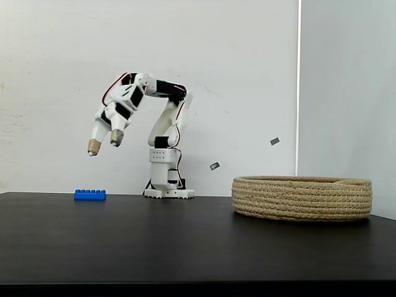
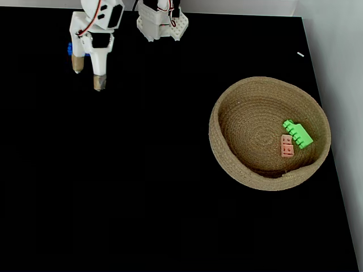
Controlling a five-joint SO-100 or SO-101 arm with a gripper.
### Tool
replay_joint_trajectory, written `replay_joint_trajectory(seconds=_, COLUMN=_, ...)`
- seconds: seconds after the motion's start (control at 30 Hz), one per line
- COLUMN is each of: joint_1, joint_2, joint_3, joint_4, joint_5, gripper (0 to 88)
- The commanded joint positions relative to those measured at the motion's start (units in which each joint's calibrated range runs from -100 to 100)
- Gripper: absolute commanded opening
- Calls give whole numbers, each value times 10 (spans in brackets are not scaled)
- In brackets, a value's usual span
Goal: Place the lego blocks in the tray
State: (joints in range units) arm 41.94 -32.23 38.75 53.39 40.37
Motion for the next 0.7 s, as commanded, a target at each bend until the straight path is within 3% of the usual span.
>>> replay_joint_trajectory(seconds=0.0, joint_1=76, joint_2=14, joint_3=1, joint_4=27, joint_5=0, gripper=336)
replay_joint_trajectory(seconds=0.67, joint_1=224, joint_2=87, joint_3=-11, joint_4=153, joint_5=12, gripper=306)
